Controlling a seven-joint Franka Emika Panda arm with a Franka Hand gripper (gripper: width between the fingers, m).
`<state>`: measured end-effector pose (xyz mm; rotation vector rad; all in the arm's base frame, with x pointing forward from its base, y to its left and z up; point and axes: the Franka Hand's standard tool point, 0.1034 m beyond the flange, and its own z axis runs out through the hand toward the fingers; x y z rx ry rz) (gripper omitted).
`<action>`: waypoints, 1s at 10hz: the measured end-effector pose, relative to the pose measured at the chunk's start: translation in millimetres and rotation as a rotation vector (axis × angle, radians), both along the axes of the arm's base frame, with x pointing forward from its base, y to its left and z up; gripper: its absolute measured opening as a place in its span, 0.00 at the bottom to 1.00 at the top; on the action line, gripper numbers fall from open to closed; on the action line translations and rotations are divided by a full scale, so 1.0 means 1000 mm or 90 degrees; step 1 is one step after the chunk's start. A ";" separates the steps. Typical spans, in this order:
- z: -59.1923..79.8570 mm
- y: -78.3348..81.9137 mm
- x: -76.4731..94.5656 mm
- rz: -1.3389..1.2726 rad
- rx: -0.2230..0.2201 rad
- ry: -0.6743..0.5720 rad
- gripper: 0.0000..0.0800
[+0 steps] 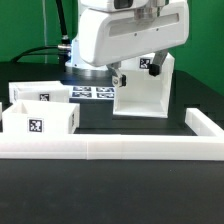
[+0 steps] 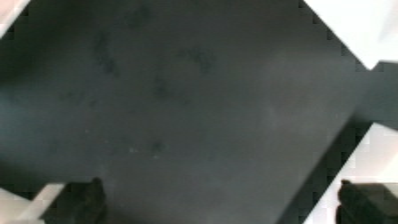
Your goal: Assemble drawer
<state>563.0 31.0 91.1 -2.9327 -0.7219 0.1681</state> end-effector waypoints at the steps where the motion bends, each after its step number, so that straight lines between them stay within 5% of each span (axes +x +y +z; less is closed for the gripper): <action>1: 0.000 0.000 0.000 -0.039 -0.005 0.004 0.81; 4: 0.007 0.009 -0.003 -0.219 -0.030 -0.003 0.81; 7: 0.020 0.025 -0.030 -0.261 -0.038 -0.040 0.81; 10: 0.054 0.040 -0.060 -0.266 -0.042 -0.066 0.81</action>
Offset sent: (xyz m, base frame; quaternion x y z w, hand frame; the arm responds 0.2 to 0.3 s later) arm -0.0174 -0.0009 0.0164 -0.0774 0.0204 0.2718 0.9590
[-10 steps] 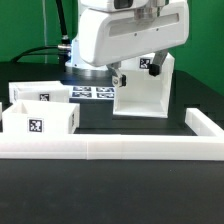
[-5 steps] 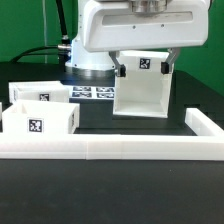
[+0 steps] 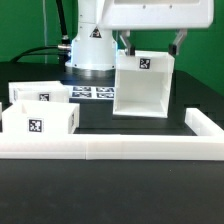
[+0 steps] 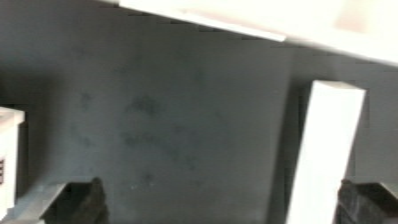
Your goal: Assemble drawer
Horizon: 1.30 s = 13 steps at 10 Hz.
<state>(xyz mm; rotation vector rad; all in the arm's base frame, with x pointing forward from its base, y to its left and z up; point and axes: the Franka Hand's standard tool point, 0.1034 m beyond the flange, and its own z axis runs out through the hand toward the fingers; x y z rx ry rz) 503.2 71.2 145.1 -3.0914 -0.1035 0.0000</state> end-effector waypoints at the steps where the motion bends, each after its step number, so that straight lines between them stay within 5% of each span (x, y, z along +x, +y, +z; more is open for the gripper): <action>1: 0.004 0.000 -0.005 -0.005 0.005 -0.002 0.81; 5: -0.005 -0.001 -0.012 -0.075 0.003 0.009 0.81; 9: -0.016 0.023 -0.058 -0.148 -0.002 0.033 0.81; 13: -0.037 0.050 -0.078 -0.144 -0.007 0.032 0.81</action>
Offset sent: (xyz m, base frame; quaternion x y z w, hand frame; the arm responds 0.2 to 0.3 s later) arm 0.0000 0.0000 0.0000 0.0000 0.0000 0.0000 1.0000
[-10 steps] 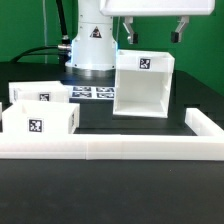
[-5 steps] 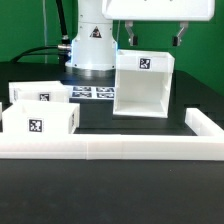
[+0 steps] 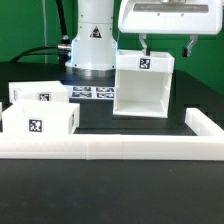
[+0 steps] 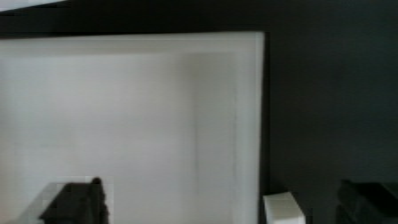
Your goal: Assemble drawer
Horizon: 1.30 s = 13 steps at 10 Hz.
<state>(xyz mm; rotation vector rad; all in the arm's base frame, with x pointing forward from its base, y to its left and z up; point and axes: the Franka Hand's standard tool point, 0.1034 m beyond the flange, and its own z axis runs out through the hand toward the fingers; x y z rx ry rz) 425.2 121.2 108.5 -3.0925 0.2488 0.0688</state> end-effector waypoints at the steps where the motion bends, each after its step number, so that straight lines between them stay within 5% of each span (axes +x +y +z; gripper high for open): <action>1: -0.007 0.002 -0.002 0.002 0.002 -0.002 0.81; 2: -0.010 0.002 -0.003 0.003 0.002 0.002 0.81; 4: -0.011 0.001 -0.003 0.003 0.002 0.003 0.52; 5: -0.011 0.001 -0.003 0.003 0.002 0.003 0.52; 7: -0.011 0.001 -0.003 0.003 0.002 0.003 0.12; 9: -0.011 0.001 -0.003 0.003 0.002 0.003 0.04; 13: -0.011 0.001 -0.003 0.003 0.002 0.003 0.04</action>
Offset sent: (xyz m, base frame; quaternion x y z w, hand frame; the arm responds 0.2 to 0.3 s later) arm 0.0008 -0.0011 -0.0027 -0.0018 0.0008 -0.0005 1.0000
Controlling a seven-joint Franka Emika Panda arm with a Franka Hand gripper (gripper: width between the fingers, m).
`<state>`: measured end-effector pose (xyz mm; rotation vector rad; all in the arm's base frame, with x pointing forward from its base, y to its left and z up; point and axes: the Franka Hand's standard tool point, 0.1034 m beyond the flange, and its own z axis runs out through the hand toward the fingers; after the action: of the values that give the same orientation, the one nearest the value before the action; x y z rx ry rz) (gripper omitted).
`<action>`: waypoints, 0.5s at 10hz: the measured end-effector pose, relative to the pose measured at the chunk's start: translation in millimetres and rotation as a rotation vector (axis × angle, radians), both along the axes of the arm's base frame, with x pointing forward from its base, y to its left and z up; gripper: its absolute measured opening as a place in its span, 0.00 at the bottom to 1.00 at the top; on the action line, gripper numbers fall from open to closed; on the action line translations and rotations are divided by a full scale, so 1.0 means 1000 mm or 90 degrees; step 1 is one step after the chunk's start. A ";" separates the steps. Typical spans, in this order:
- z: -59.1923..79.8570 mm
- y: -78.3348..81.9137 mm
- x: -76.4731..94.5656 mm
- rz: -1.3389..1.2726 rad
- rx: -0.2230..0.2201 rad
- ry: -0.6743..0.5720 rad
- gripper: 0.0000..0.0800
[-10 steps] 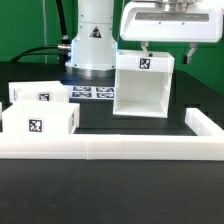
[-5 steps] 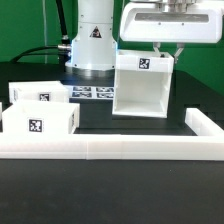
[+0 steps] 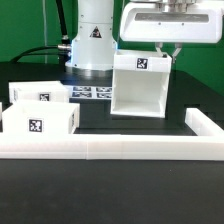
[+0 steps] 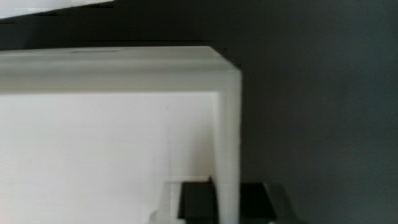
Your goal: Assemble drawer
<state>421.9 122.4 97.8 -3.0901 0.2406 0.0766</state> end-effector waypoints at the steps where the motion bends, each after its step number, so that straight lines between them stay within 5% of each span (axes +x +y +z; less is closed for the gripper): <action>1: 0.000 0.000 0.000 0.000 0.000 0.000 0.04; 5: 0.000 -0.016 0.033 0.046 0.014 -0.025 0.05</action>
Offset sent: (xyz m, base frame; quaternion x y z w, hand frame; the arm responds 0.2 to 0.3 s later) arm 0.0338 -0.0132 -0.0107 0.0065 0.0166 -0.0228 0.9996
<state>455.3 106.0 97.8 -3.0754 0.1252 0.0216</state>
